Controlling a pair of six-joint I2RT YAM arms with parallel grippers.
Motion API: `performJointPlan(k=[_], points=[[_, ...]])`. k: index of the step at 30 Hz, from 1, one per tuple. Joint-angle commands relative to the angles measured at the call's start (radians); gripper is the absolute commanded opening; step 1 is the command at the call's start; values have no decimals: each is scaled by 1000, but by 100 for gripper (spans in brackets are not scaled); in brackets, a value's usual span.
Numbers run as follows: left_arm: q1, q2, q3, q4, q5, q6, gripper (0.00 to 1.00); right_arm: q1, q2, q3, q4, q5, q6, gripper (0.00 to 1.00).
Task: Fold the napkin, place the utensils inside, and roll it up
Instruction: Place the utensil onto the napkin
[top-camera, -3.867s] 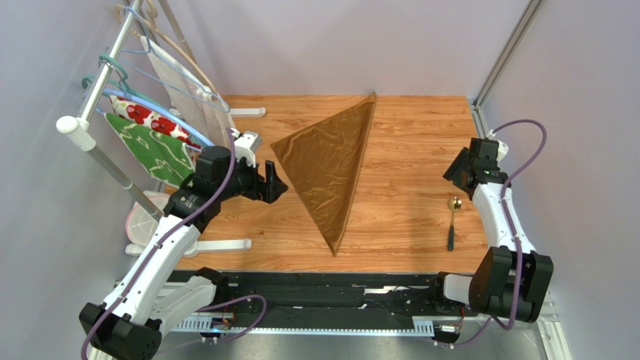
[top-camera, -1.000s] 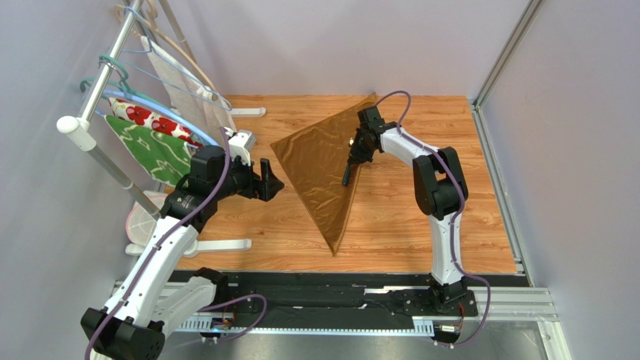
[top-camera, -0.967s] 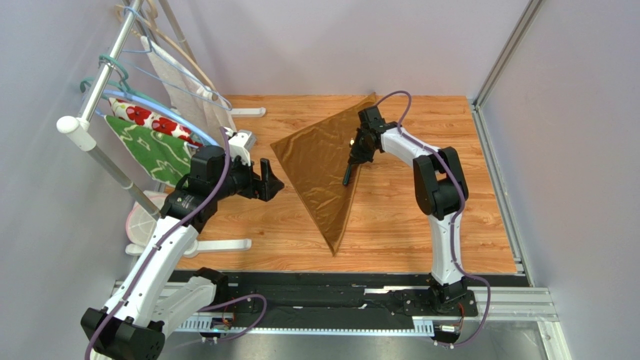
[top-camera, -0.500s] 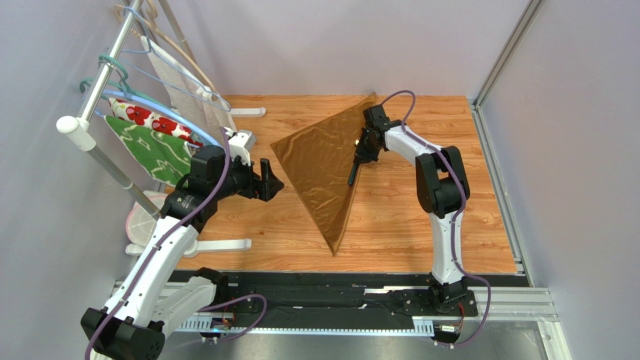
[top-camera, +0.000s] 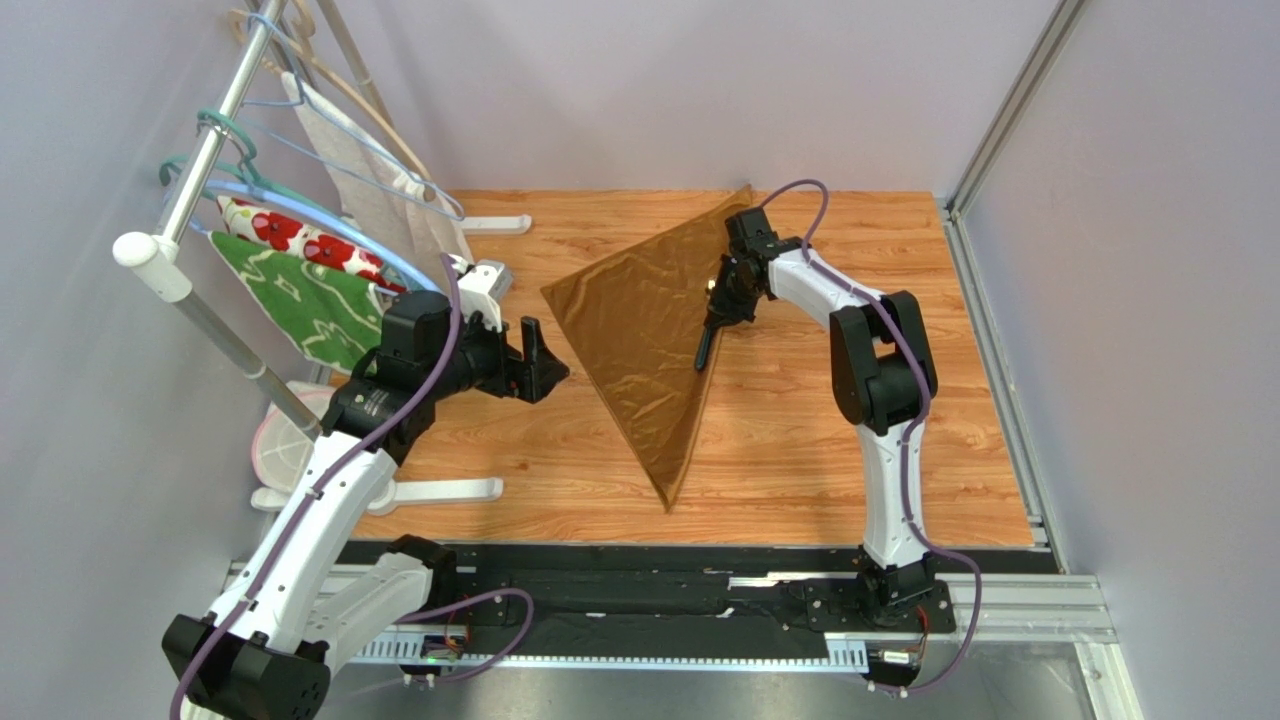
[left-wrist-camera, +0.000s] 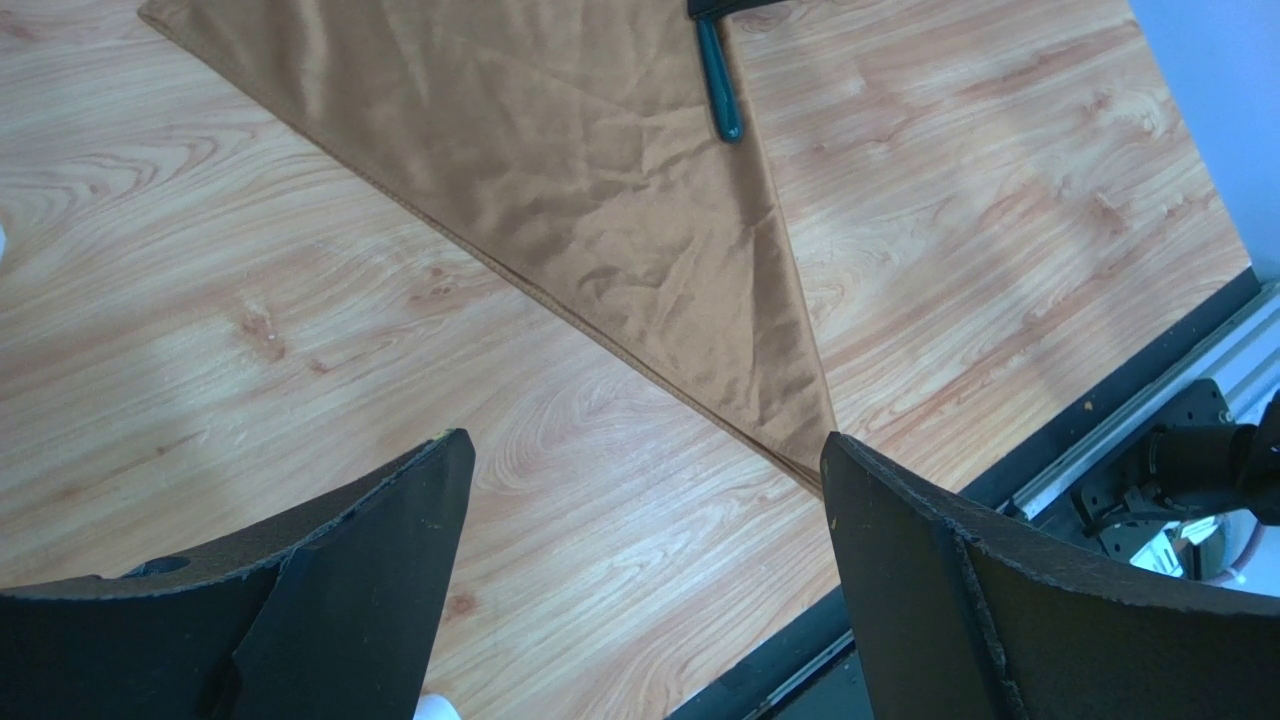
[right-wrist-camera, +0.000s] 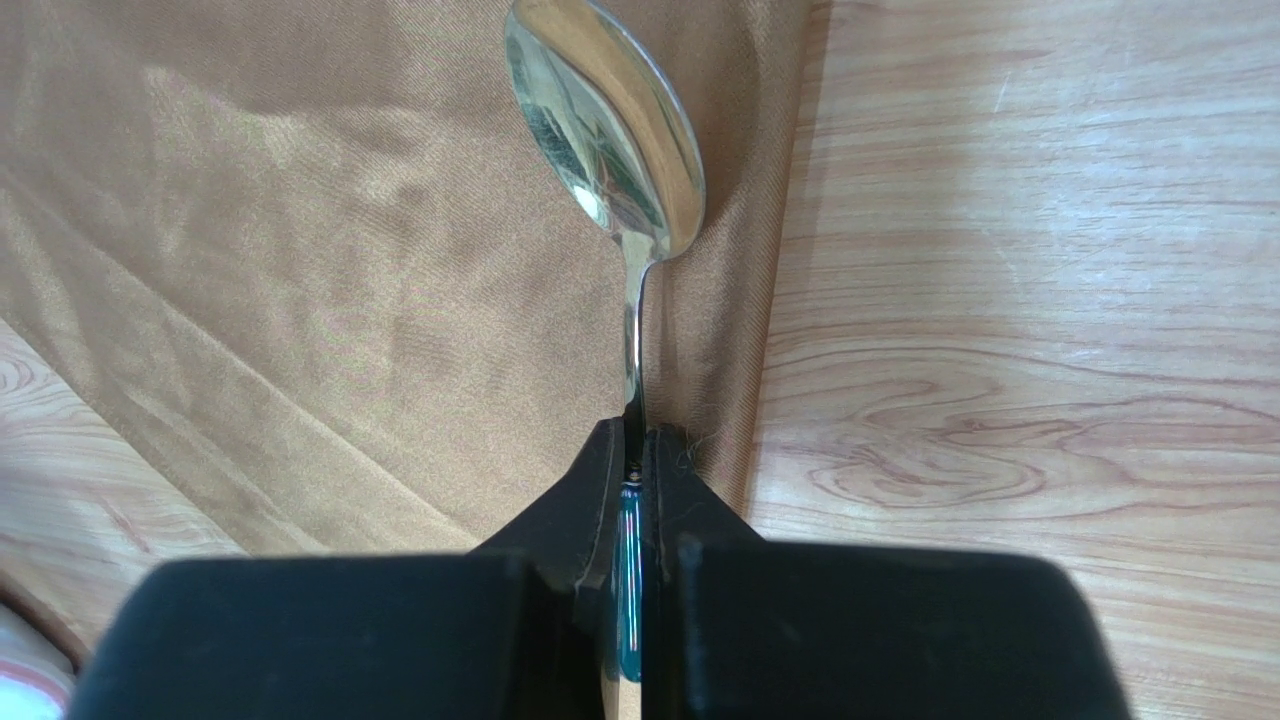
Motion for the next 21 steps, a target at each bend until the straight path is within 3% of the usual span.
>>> performJointPlan(k=[1,20,21], points=[[7,-4,0,21,21,-10,95,-1,8,10,24,-23,5,0],[8,-7,0,22,24,-10,95,20,50,47,26,-43,29,0],[8,-7,0,22,23,-10,95,22,45,45,28,-43,28,5]])
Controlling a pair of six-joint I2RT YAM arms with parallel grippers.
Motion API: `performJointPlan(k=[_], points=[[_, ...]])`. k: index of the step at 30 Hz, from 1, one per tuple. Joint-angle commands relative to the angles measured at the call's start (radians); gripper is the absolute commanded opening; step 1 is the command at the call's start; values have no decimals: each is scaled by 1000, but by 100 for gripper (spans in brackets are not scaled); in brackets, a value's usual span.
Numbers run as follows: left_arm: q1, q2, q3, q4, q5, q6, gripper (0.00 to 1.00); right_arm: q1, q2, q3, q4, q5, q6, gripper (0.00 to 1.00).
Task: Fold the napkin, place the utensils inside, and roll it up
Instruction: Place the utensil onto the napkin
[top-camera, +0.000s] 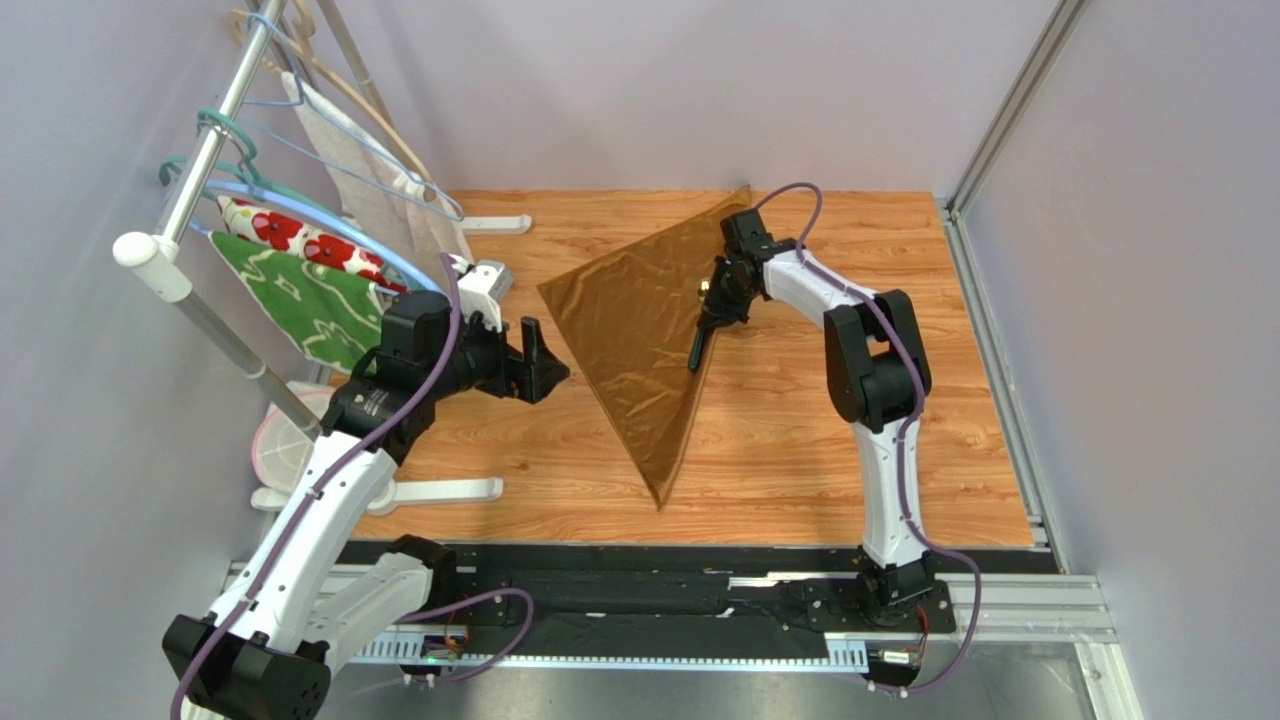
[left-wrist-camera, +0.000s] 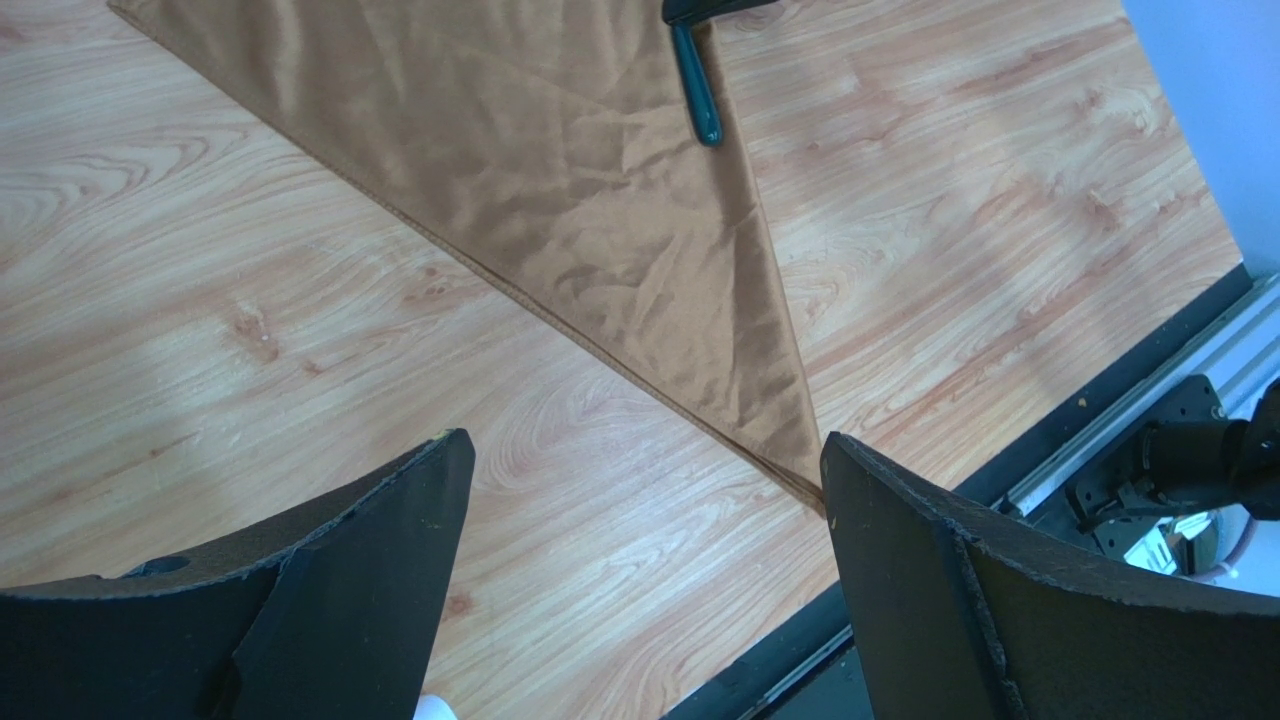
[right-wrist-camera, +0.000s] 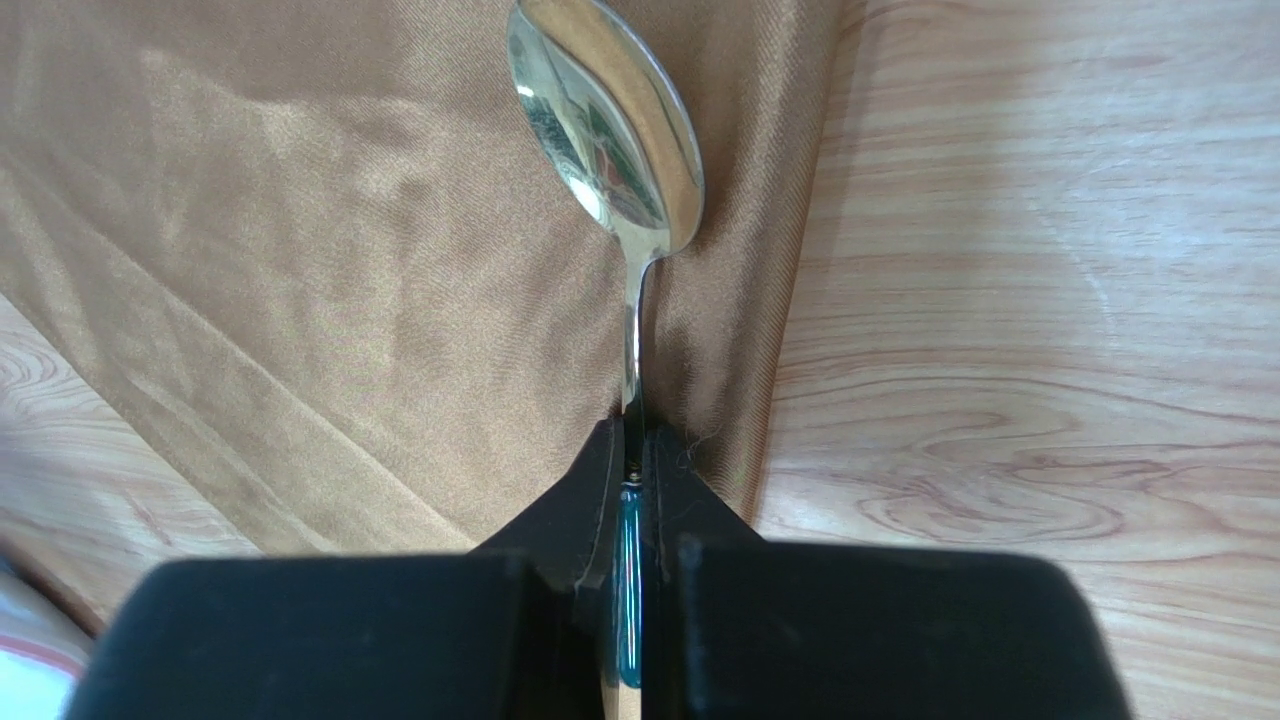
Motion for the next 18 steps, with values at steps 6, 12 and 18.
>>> performJointPlan(k=[6,12,18], points=[[8,-3,-1,20,9,-9,95,15,-94,-10,45,-43,-30,40],[8,7,-1,18,3,-9,95,23,-333,-61,120,-204,-189,61],[8,-1,6,1,-20,0,95,173,-617,-385,60,-36,-508,61]])
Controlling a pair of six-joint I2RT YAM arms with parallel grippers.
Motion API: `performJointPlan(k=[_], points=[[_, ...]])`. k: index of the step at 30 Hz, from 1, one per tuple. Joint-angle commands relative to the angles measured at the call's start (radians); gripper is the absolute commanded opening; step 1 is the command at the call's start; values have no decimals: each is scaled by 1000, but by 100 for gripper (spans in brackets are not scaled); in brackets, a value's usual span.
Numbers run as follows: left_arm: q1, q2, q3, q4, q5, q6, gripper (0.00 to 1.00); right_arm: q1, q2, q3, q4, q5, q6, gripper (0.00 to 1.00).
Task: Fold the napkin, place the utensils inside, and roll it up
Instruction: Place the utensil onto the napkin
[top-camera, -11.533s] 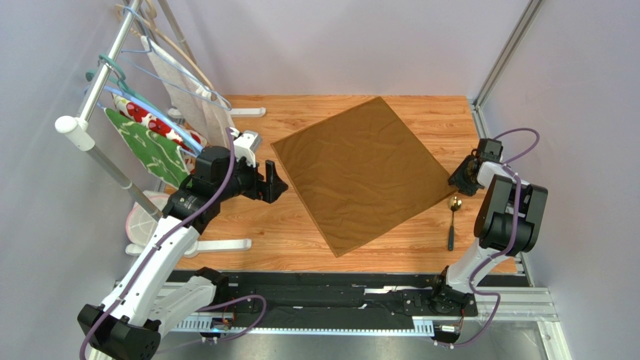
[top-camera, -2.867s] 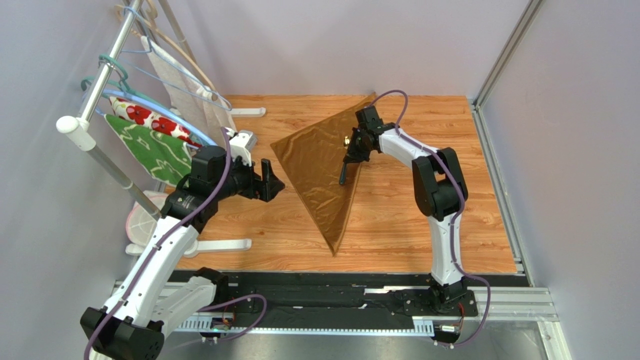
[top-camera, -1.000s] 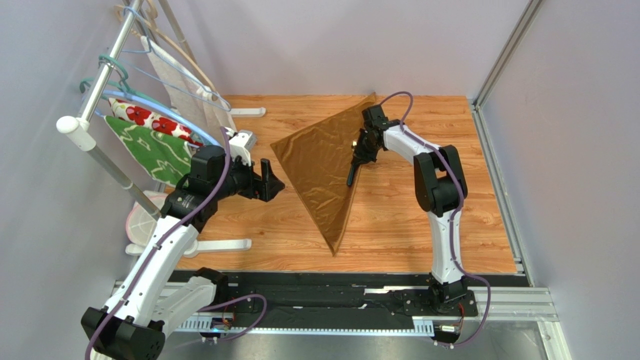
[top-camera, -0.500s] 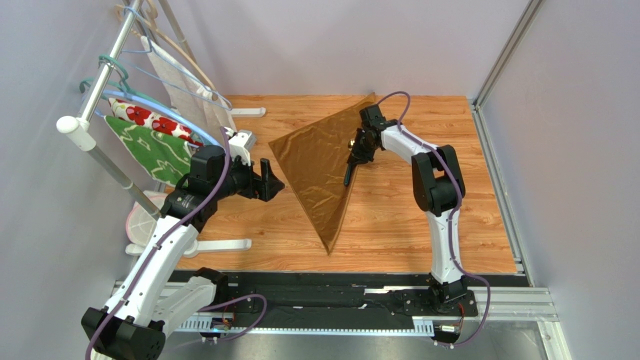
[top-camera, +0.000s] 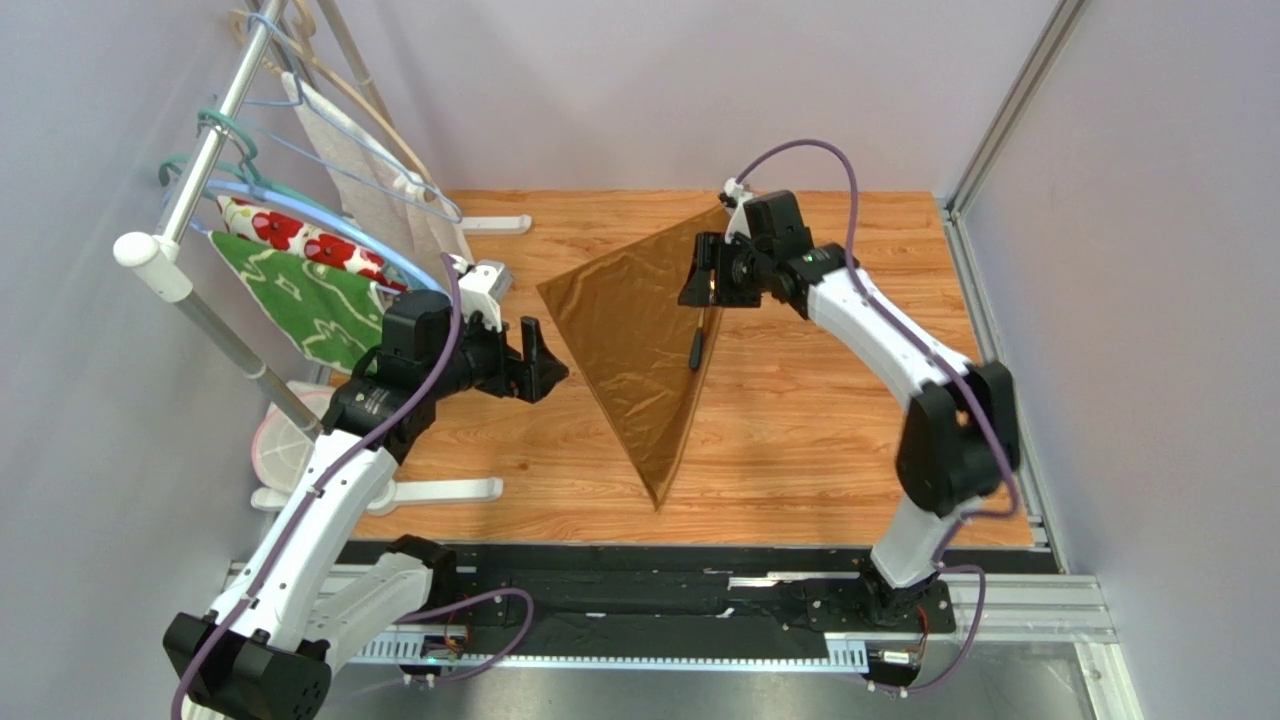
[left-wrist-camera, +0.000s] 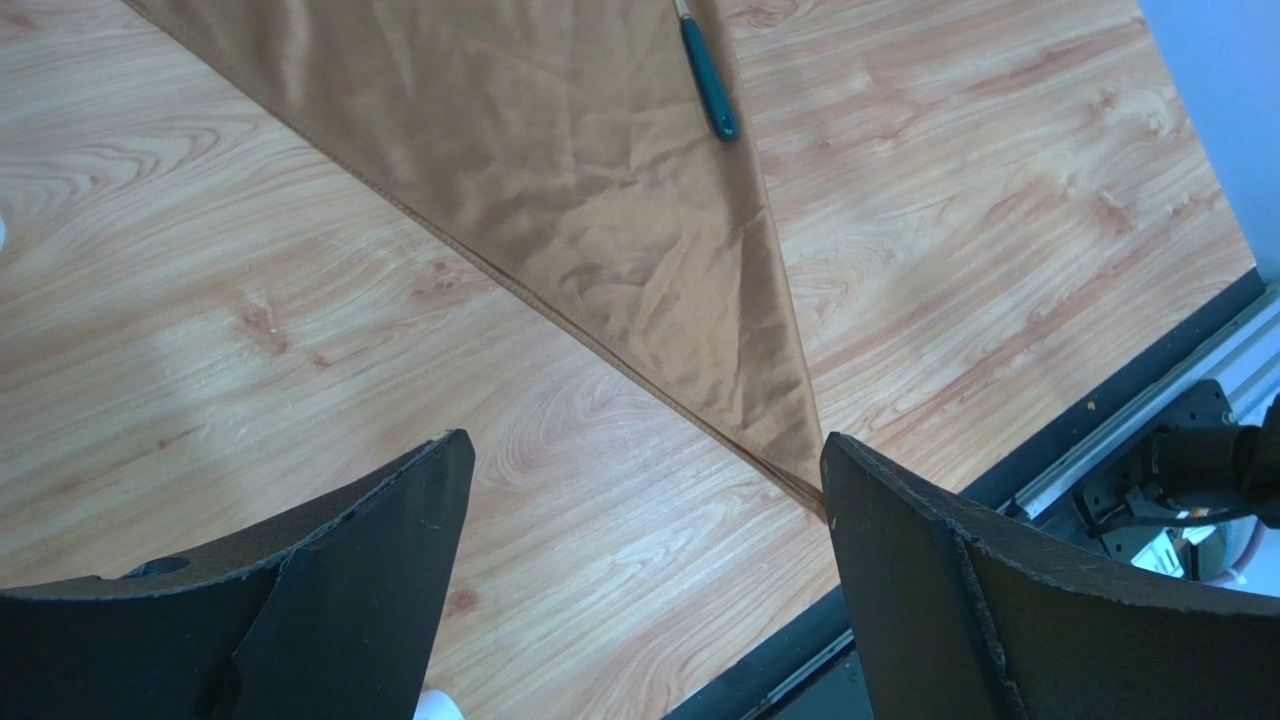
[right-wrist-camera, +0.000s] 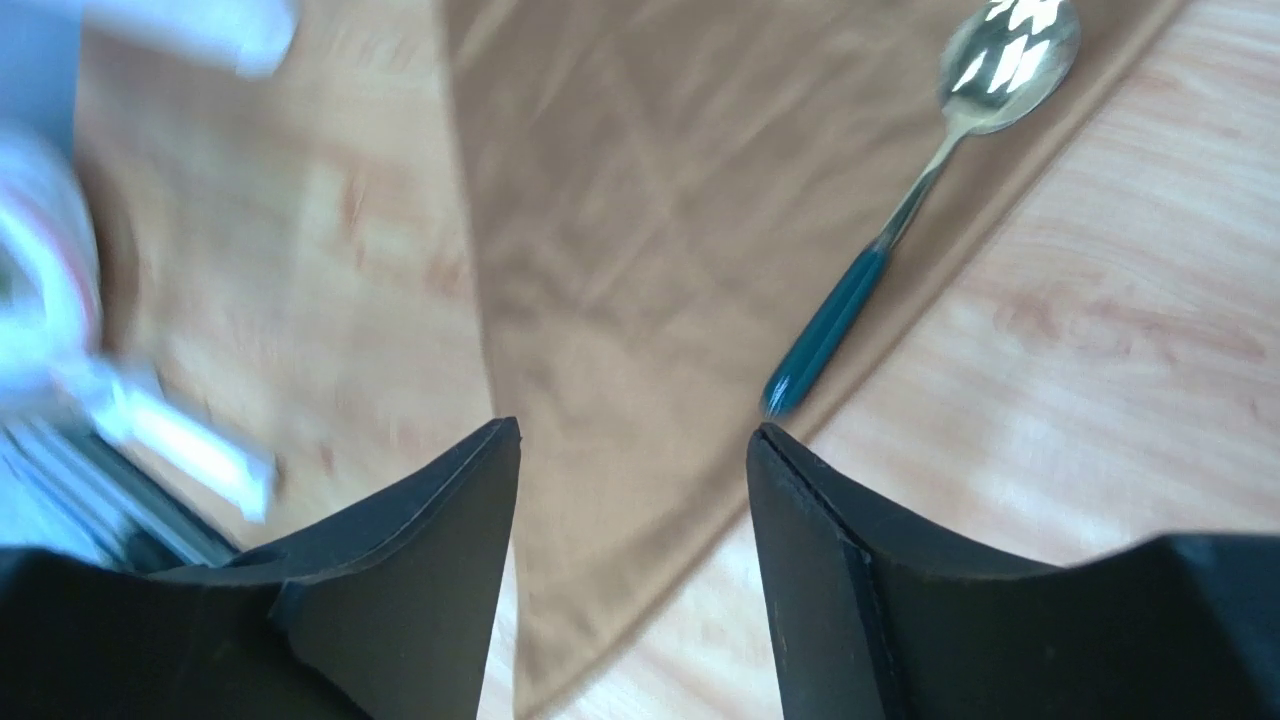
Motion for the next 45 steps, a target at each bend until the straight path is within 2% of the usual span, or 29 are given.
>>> performJointPlan(k=[1,2,5,8,11,18,27,35,45], points=[[5,-9,8,3,-17,0,95,201,-262,-287,-6,140,-277,61],[5,-10,6,5,-20,2,95,244,-293,-354,34,235,-285,61],[5,-6,8,2,-34,2,95,413,-399,-547,157,358,-293,61],[5,7,12,-7,-47,5,95,516,-445,-647,246,415,-296,60],[5,17,17,-18,-54,9,95,562,-450,-686,312,392,-314,60],[6,20,15,-18,-66,8,95,686,-356,-651,303,417,-369,58],[6,20,17,-20,-57,9,95,747,-310,-631,266,381,-359,56],[8,22,17,-18,-55,8,95,786,-279,-631,238,381,-323,48],[8,22,17,-18,-55,9,95,806,-299,-632,205,444,-300,48]])
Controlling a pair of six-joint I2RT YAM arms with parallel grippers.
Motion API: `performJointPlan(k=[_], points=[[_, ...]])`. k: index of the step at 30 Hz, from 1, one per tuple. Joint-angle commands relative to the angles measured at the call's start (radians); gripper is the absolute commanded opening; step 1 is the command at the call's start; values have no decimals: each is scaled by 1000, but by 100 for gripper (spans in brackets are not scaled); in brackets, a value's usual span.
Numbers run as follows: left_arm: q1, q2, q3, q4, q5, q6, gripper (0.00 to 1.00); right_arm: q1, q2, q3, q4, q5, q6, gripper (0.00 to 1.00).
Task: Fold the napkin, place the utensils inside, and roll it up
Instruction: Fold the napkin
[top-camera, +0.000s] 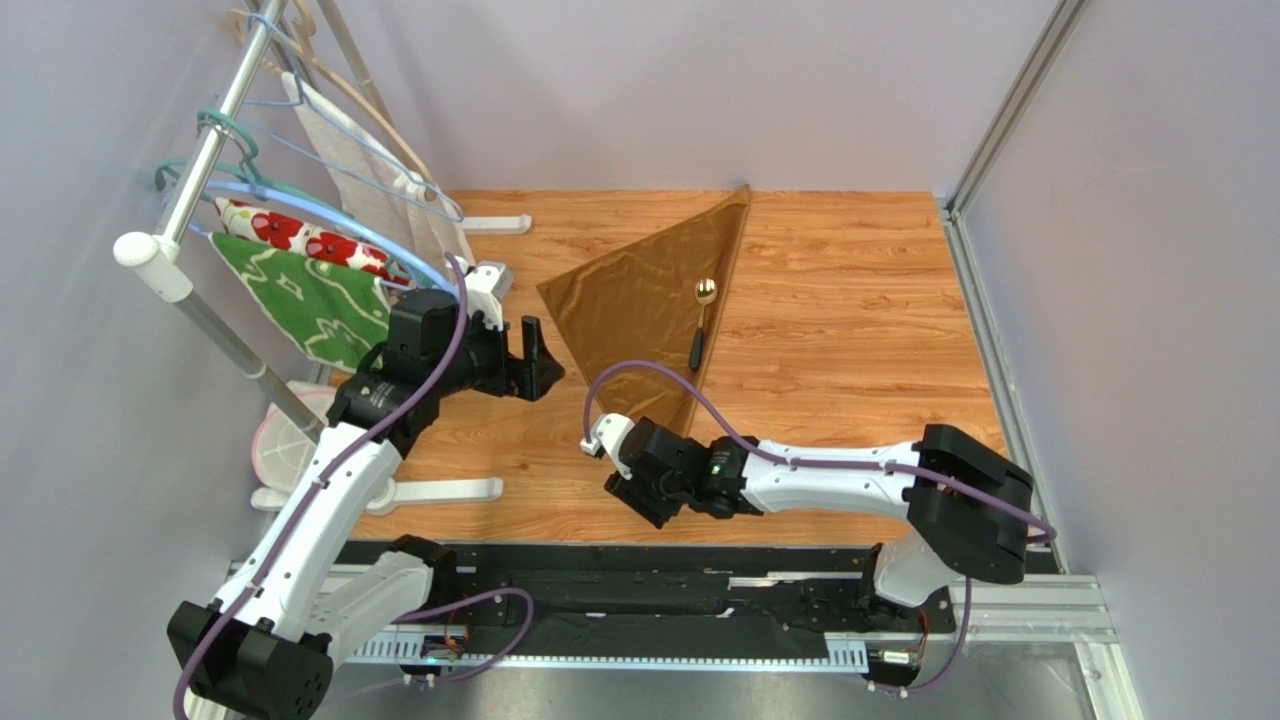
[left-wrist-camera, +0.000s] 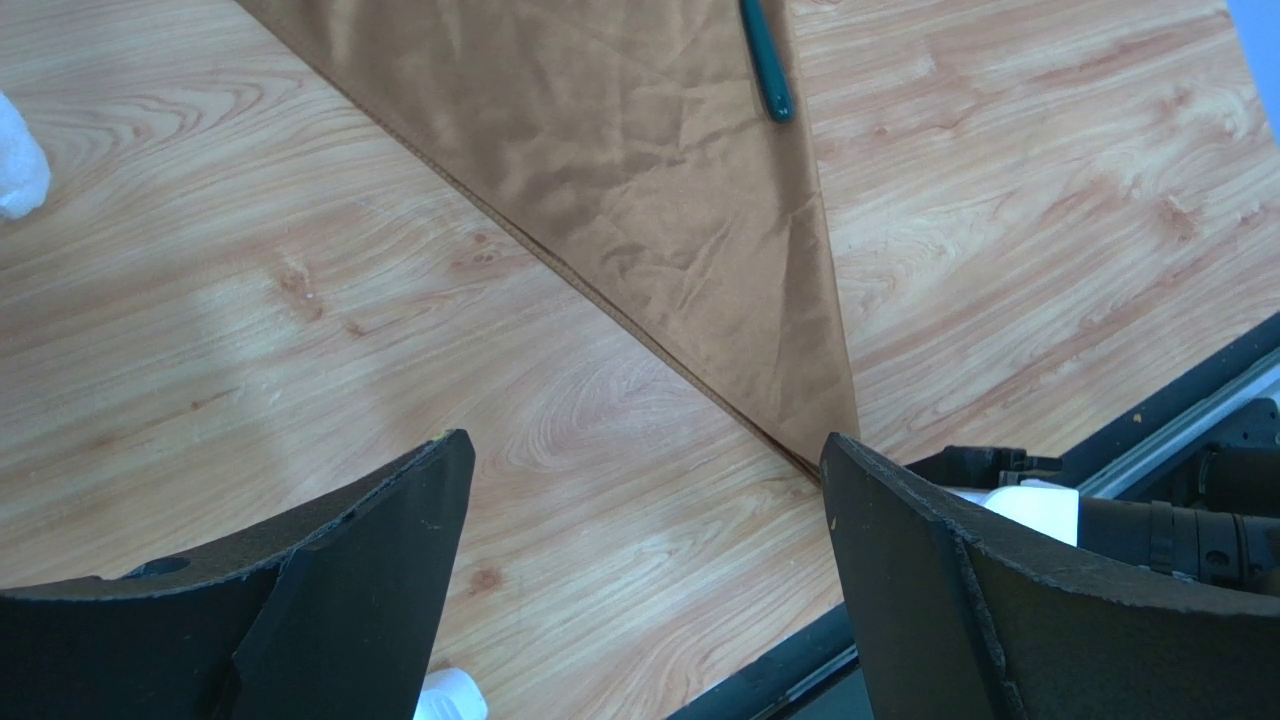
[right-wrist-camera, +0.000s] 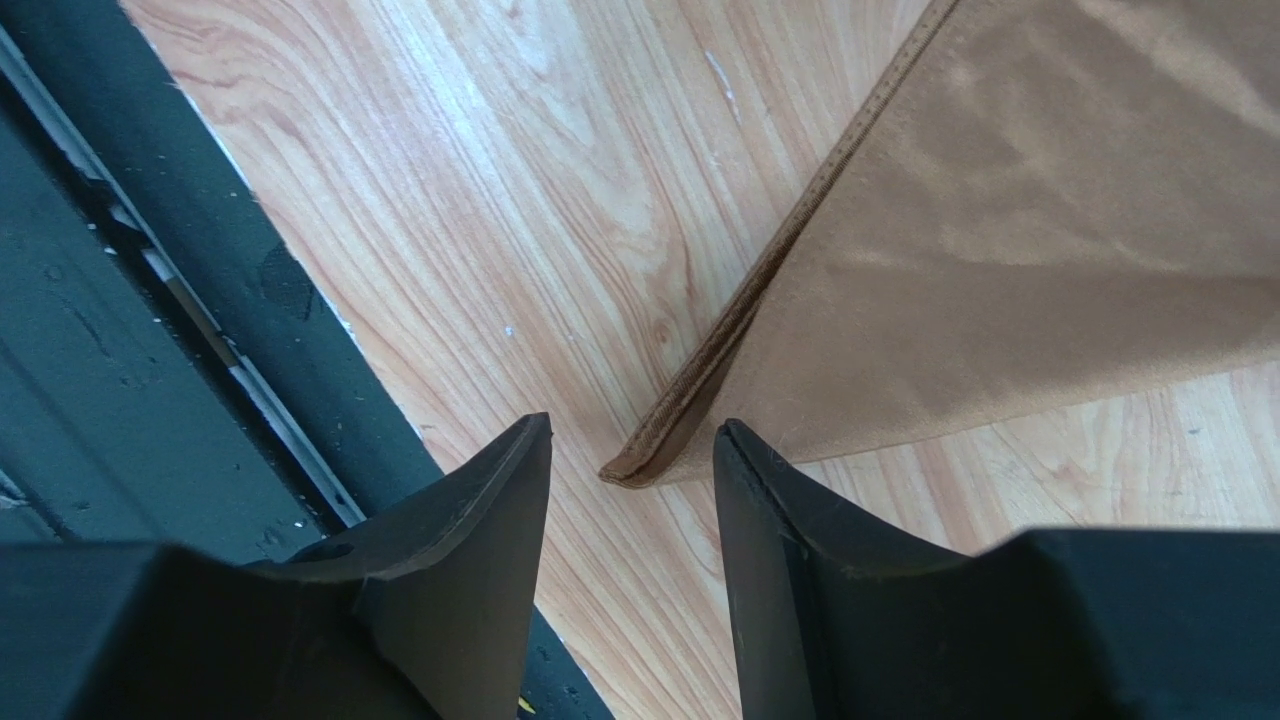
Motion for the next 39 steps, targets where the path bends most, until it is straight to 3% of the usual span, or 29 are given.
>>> performJointPlan(k=[1,9,35,39], points=[[6,-6,17,7,3,8,95,10,-35,26,-17,56,19,50],[6,-6,17,7,6,5,95,19,-98,-1,-30,76,28,56],[6,-7,17,8,10,7,95,19,6,-41,3,64,54,52],[6,-9,17,8,10,7,95,23,-61,-43,-48,98,36,60]])
